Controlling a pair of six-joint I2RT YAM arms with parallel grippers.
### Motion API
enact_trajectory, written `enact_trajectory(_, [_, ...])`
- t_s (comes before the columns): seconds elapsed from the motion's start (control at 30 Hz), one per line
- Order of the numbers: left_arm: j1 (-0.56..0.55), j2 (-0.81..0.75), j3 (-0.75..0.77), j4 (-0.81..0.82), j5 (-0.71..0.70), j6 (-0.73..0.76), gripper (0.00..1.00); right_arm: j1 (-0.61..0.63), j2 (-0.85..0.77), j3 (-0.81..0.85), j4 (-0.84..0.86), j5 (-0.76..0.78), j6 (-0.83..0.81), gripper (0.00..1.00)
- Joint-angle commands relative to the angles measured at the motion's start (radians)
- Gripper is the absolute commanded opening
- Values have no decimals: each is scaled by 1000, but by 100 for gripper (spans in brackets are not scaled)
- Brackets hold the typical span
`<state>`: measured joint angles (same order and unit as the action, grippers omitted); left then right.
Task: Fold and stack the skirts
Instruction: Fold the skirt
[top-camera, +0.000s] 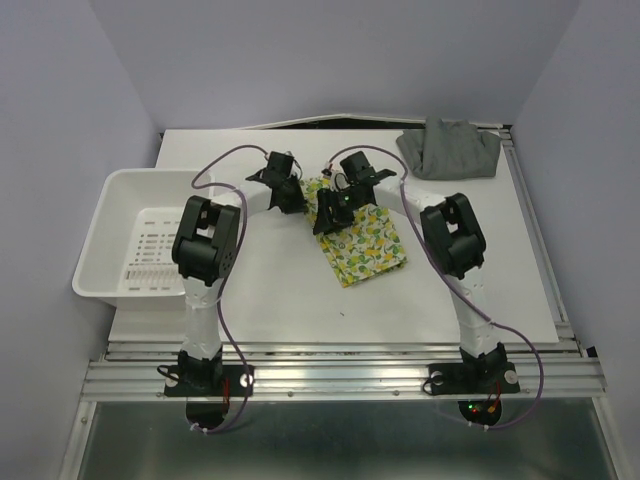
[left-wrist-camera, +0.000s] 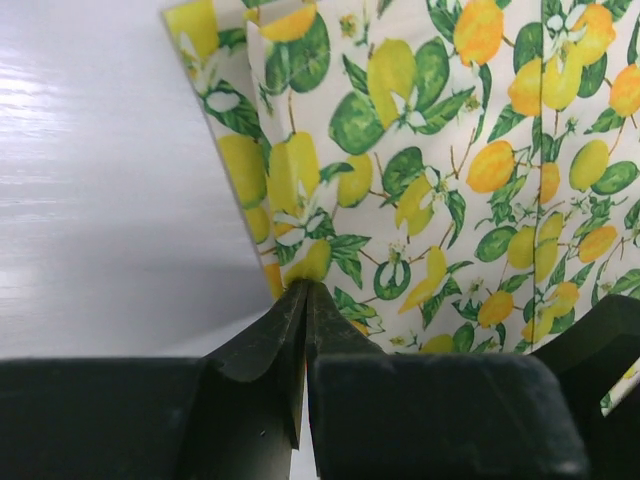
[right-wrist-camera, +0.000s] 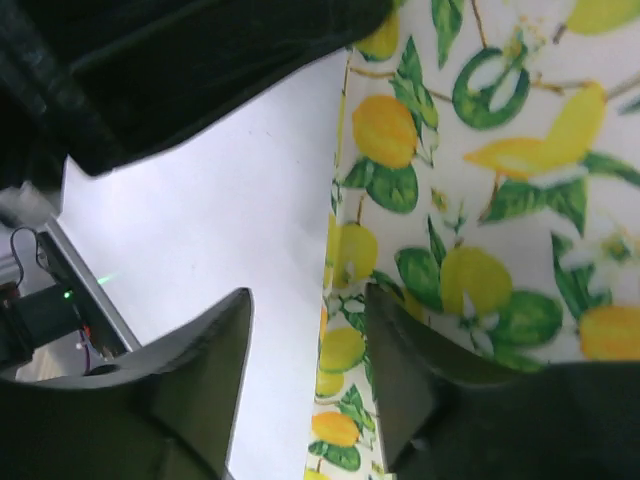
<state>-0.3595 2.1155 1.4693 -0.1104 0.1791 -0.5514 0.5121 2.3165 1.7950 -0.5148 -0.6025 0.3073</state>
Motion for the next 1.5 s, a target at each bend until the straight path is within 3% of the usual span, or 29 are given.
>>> enact_trajectory(0.0, [24, 26, 29, -14, -55, 27, 13, -6, -129, 35, -65, 26, -123, 64])
enact_trajectory(0.03, [22, 26, 29, -11, -50, 34, 13, -20, -152, 20, -88, 20, -141, 72])
enact_trajectory(0.2, [17, 34, 46, -6, -15, 50, 13, -118, -296, -117, -126, -149, -218, 73])
enact_trajectory(0.3, [14, 41, 63, -11, -9, 68, 12, -211, -309, -241, -152, -386, -296, 70])
enact_trajectory(0.47, [13, 47, 83, -15, -10, 85, 12, -265, -235, -361, -212, -519, -425, 58])
enact_trajectory(0.7, [13, 11, 88, 1, -9, 159, 12, -285, -85, -424, -137, -529, -384, 50])
enact_trajectory(0.77, [13, -21, 68, 23, 37, 203, 12, -285, -65, -439, -123, -542, -369, 49])
enact_trajectory(0.9, [13, -223, -103, 214, 212, 223, 18, -285, -110, -520, -10, -534, -310, 49])
enact_trajectory(1.0, [13, -264, -110, 256, 285, 208, 19, -285, -132, -539, -8, -527, -310, 49])
enact_trajectory(1.23, [16, -112, 16, 348, 476, 98, 18, -285, -207, -546, -1, -474, -310, 49])
enact_trajectory(1.37, [36, 10, 86, 379, 467, -25, 18, -285, -206, -556, 15, -467, -260, 49])
enact_trajectory(1.47, [54, 102, 132, 365, 450, -33, 17, -285, -209, -578, 82, -470, -189, 50])
